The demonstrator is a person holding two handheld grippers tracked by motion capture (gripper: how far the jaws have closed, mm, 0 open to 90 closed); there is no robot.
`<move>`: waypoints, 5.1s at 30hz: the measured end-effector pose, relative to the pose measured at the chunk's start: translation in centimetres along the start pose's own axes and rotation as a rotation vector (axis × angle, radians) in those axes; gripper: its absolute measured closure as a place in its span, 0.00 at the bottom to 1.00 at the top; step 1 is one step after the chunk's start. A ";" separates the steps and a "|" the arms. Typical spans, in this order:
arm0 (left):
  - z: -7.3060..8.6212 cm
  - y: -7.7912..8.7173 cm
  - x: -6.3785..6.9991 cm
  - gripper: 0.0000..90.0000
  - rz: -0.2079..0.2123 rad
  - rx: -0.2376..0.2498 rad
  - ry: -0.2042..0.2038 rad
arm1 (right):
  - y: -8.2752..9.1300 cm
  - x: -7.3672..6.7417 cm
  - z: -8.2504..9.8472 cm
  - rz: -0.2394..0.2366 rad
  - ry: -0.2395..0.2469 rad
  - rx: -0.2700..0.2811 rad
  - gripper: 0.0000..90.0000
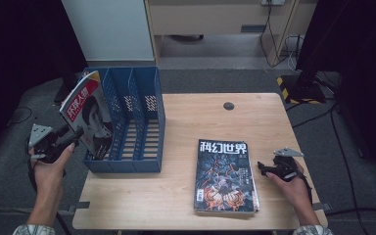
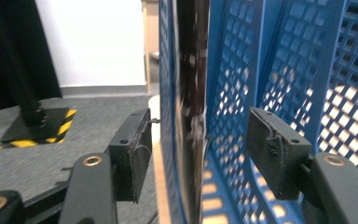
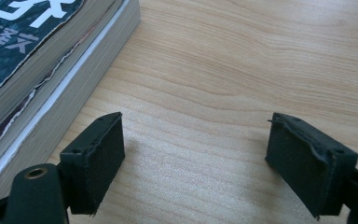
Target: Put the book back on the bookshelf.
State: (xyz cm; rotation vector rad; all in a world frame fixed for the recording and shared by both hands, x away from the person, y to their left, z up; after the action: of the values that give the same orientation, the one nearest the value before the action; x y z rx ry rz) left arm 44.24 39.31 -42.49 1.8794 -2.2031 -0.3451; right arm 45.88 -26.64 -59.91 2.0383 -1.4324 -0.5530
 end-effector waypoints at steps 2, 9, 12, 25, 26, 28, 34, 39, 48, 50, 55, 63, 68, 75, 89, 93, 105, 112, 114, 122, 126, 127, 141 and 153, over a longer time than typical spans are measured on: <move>0.2 0.7 0.1 0.45 -0.004 -0.006 -0.005 | -0.1 0.0 -0.1 0.003 -0.007 0.003 0.21; 0.2 2.7 1.4 0.45 0.017 -0.023 -0.042 | -0.1 0.0 -0.1 0.002 -0.005 0.002 0.21; 0.3 3.1 2.5 0.45 0.041 -0.024 -0.053 | 0.0 -0.1 0.0 0.003 -0.007 0.000 0.21; 1.3 1.4 10.3 0.41 0.200 -0.083 -0.124 | 0.7 -0.3 -0.7 0.005 0.034 0.032 0.33; 1.3 1.2 11.0 0.40 0.210 -0.086 -0.131 | 0.9 -0.3 -0.9 0.010 0.032 0.044 0.35; 1.3 0.8 12.5 0.39 0.230 -0.090 -0.146 | 1.4 -0.3 -1.4 0.019 0.037 0.065 0.39; 2.0 -0.6 17.9 0.38 0.315 -0.114 -0.182 | 3.6 -1.2 -2.7 -0.006 0.106 0.125 0.56; 3.0 -2.2 22.5 0.37 0.366 -0.157 -0.208 | 4.9 -2.2 -3.7 -0.039 0.119 0.171 0.65; 5.2 -5.1 30.1 0.34 0.486 -0.219 -0.219 | 5.5 -4.6 -4.1 -0.109 0.136 0.186 0.77; 6.0 -5.7 31.7 0.34 0.514 -0.229 -0.210 | 5.3 -5.2 -4.0 -0.133 0.133 0.179 0.75; 9.4 -6.9 34.4 0.33 0.568 -0.294 -0.177 | 4.3 -7.0 -3.8 -0.198 0.128 0.153 0.61; 12.8 -7.0 36.1 0.28 0.594 -0.380 -0.224 | 2.8 -9.2 -2.8 -0.258 0.128 0.085 0.43; 14.0 -6.6 37.3 0.26 0.636 -0.391 -0.184 | 2.5 -9.5 -2.4 -0.261 0.126 0.061 0.37; 14.3 -6.5 37.7 0.27 0.669 -0.395 -0.137 | 2.2 -9.6 -2.3 -0.263 0.134 0.050 0.32; 14.7 -5.3 37.4 0.27 0.652 -0.421 -0.123 | 1.4 -10.2 -2.8 -0.283 0.172 0.070 0.29; 14.7 -5.8 37.3 0.22 0.680 -0.427 -0.128 | 1.0 -10.3 -3.1 -0.300 0.177 0.076 0.29; 14.7 -5.7 36.9 0.21 0.677 -0.454 -0.116 | 0.6 -10.6 -3.3 -0.315 0.186 0.084 0.27; 14.9 -4.9 36.6 0.23 0.699 -0.476 -0.119 | 0.9 -10.9 -3.1 -0.349 0.213 0.078 0.30; 14.8 -5.2 36.5 0.23 0.701 -0.473 -0.112 | 0.9 -10.7 -3.2 -0.350 0.200 0.076 0.34; 14.7 -7.1 36.5 0.15 0.690 -0.448 -0.058 | 0.4 -10.9 -3.6 -0.343 0.170 0.067 0.22; 14.8 -7.5 36.7 0.15 0.709 -0.454 -0.033 | -0.3 -11.1 -3.8 -0.339 0.153 0.059 0.19; 14.8 -7.6 36.8 0.15 0.714 -0.452 -0.025 | -0.3 -11.1 -3.8 -0.337 0.147 0.058 0.19; 13.6 -7.0 36.3 0.38 0.762 -0.442 0.004 | -0.1 -11.0 -4.1 -0.358 0.153 0.076 0.36; 11.3 -7.7 35.4 0.39 0.736 -0.433 0.038 | 0.0 -11.7 -4.0 -0.374 0.197 0.070 0.41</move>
State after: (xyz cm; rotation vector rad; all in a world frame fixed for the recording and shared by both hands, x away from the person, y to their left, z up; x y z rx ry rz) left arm 42.41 3.51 -55.00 0.7825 -2.3579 -0.5666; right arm 44.44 -14.77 -56.87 2.3615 -0.9739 -0.4392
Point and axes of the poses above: each handheld gripper's, and its own axes: y roughly backward along the jaws, z roughly out of its underside, x roughly to its right, the point moved 9 cm from there along -y, roughly forward along the jaws, and after that the axes turned 1 degree about x, right-handed, at the moved point
